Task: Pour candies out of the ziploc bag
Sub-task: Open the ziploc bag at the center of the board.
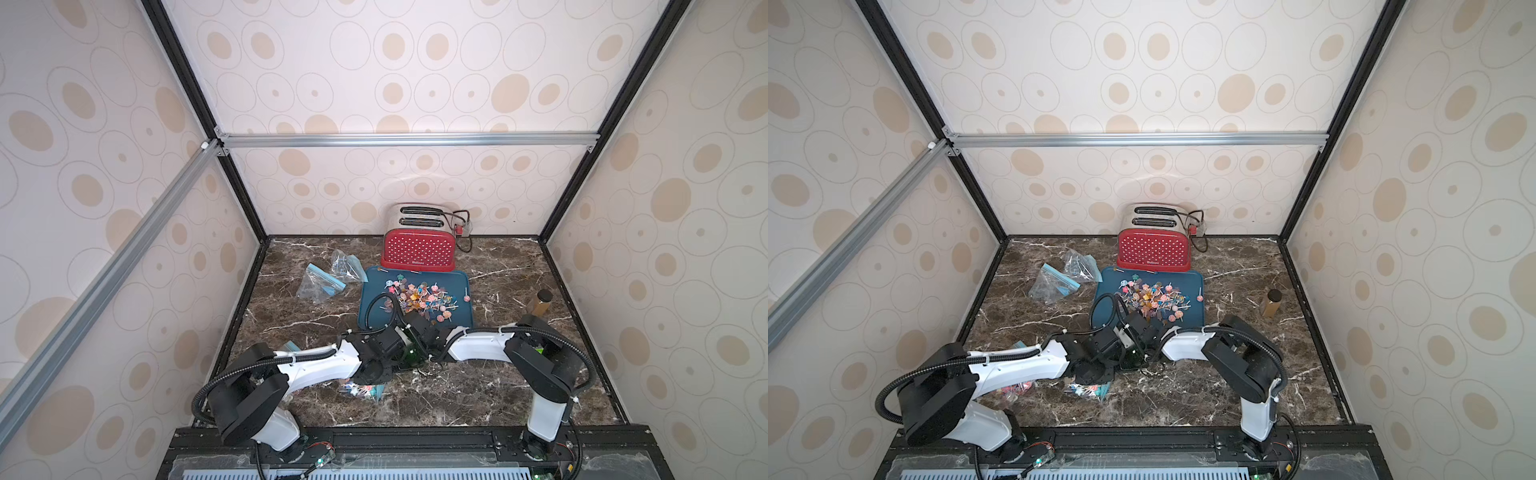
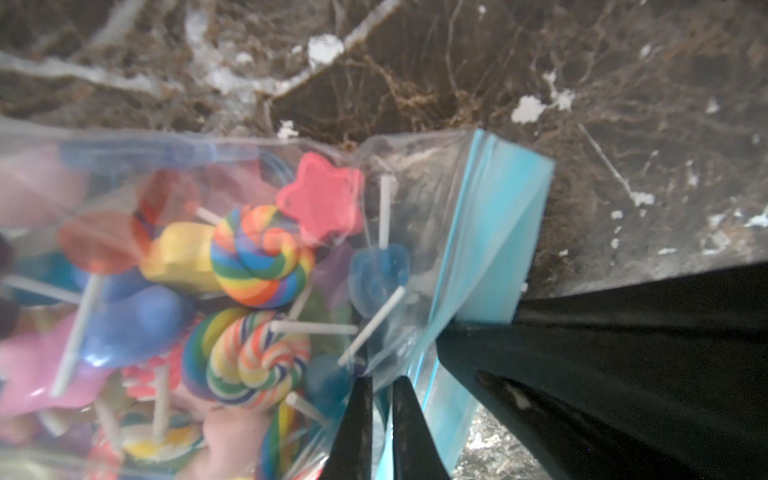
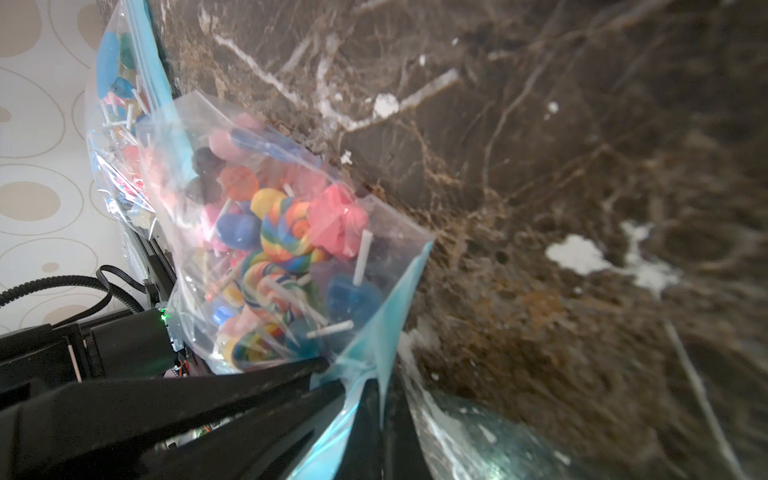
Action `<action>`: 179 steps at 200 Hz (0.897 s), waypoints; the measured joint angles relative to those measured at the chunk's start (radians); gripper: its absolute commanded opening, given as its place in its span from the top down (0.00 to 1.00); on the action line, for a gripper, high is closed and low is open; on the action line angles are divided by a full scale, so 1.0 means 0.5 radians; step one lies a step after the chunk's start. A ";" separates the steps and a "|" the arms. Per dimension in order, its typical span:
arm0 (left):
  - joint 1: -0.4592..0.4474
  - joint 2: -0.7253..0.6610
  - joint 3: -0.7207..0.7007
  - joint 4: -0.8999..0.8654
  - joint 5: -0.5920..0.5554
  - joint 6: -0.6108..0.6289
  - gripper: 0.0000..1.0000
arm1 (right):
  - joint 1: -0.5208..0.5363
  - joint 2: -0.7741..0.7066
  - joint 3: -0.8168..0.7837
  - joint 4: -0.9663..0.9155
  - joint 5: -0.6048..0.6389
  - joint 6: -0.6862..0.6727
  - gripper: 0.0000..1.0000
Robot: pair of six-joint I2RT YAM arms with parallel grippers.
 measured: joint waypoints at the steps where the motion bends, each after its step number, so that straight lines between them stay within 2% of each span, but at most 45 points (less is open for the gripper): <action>1: 0.001 0.001 0.000 -0.004 0.001 0.004 1.00 | 0.000 0.000 0.000 -0.003 -0.004 0.005 1.00; 68: 0.005 -0.016 -0.021 0.054 -0.020 -0.034 1.00 | 0.002 -0.007 0.000 -0.010 0.062 0.060 1.00; 143: -0.011 -0.399 -0.204 0.391 -0.195 -0.175 1.00 | 0.137 -0.018 0.044 -0.123 0.333 0.150 1.00; 179: -0.010 -0.452 -0.230 0.423 -0.265 -0.204 1.00 | 0.166 -0.018 0.072 -0.182 0.415 0.163 1.00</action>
